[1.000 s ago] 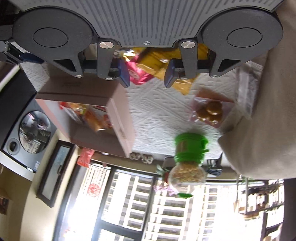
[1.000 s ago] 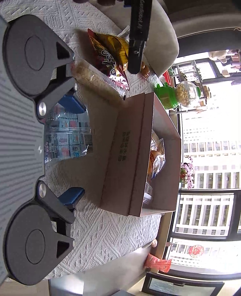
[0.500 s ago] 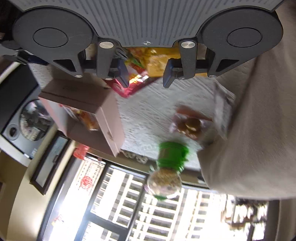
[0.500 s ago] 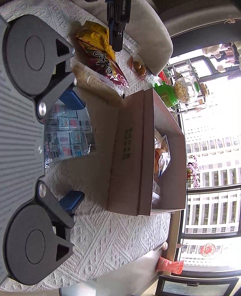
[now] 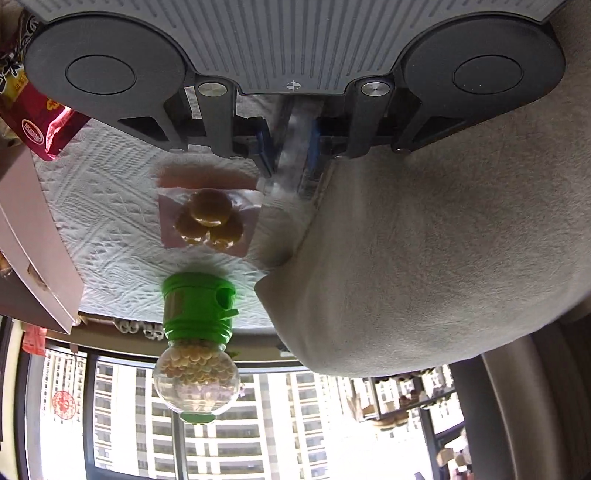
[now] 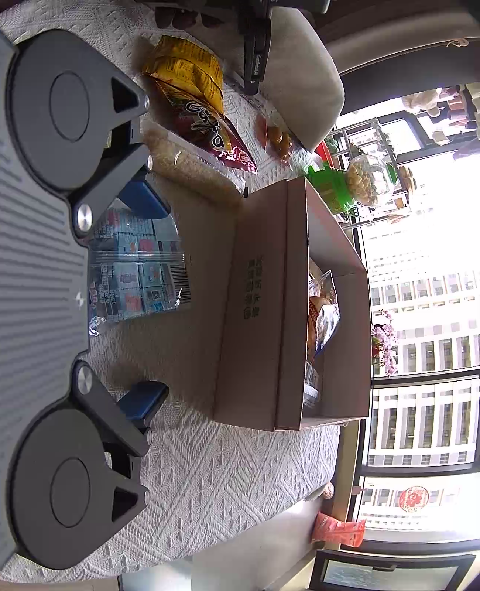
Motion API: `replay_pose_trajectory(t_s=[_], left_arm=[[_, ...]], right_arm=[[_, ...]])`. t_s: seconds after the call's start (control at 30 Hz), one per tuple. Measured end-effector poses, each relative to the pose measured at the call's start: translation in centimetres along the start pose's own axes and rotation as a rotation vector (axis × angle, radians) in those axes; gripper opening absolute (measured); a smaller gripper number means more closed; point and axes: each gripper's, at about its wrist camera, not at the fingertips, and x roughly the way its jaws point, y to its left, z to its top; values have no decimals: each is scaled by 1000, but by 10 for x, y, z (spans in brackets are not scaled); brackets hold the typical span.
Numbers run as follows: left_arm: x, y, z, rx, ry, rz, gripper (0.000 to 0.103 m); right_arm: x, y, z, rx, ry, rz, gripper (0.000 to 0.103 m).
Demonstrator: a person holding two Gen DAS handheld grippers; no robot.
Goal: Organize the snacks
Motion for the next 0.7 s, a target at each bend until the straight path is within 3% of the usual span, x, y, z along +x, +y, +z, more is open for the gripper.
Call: replay_pose_trajectory(t_s=[0.1,0.23,0.37,0.43,0.5,0.57,0.7], left_arm=[[-5,3,-2,3,0,-69,22],[-20,11,-20,-39,66,-274,20],[-45,19,-45,-43,82,-347,20],[-55,30,-50,-94,72,-376,20],[-64,34,-55,-98,31,-352,21],[-70,35,-62,-84,0,-334,21],[-78,42,-74,-116,-13,-378,25]], right_arm=[[-4,9,6,-61,2,-9,95],[-20,44,35,-251,-78,-16,95],[-11,82,87,-314,-86,106,95],[13,103,118,-317,-33,194,95],[51,126,145,-319,21,231,95],[95,146,163,-309,57,230,95],[185,176,179,-214,158,218,95]])
